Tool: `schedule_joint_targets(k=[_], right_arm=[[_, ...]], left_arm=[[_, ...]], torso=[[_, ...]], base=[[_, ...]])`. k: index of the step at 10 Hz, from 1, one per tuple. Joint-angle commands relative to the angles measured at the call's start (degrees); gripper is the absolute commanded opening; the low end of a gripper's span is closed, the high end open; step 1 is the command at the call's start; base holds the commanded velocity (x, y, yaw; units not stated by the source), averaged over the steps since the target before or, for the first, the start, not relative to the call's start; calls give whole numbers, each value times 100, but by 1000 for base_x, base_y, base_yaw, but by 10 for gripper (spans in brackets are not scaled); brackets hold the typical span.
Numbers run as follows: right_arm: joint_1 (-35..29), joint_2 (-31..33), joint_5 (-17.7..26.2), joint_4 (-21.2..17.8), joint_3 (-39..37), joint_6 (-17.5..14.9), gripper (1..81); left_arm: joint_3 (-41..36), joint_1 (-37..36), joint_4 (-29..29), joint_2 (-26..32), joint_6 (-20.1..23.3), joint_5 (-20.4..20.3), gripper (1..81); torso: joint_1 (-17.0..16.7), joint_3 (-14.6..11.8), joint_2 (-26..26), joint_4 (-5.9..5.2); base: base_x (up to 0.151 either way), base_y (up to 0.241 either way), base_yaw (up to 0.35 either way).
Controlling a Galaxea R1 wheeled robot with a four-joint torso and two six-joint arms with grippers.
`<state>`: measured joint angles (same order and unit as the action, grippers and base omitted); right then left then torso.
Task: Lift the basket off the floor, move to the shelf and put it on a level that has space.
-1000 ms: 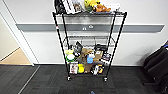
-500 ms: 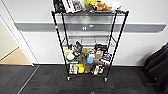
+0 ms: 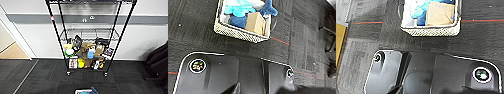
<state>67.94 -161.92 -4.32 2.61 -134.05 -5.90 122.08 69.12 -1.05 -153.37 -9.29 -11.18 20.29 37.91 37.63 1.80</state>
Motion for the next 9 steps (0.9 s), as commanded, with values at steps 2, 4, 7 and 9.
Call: schedule_joint_targets(k=[2,4,7,9], right_arm=[[-329,69,265,12,21,28,811],[-338,139,273,-24,-15,36,811],[-311,298,273,-32,29,97,811],[-381,298,273,-32,55,142,811]], left_arm=[[-105,-307,-45,192,-20,230,811],[-79,-315,-97,298,-20,257,811],[246,-315,-334,315,-20,378,811],[246,-403,-396,316,-20,406,811]], torso=[[454,29,702,0],[671,88,1051,0],[1046,92,1650,0],[1261,639,2000,0]], base=[[0,0,0],[0,0,0],[0,0,0],[0,0,0]])
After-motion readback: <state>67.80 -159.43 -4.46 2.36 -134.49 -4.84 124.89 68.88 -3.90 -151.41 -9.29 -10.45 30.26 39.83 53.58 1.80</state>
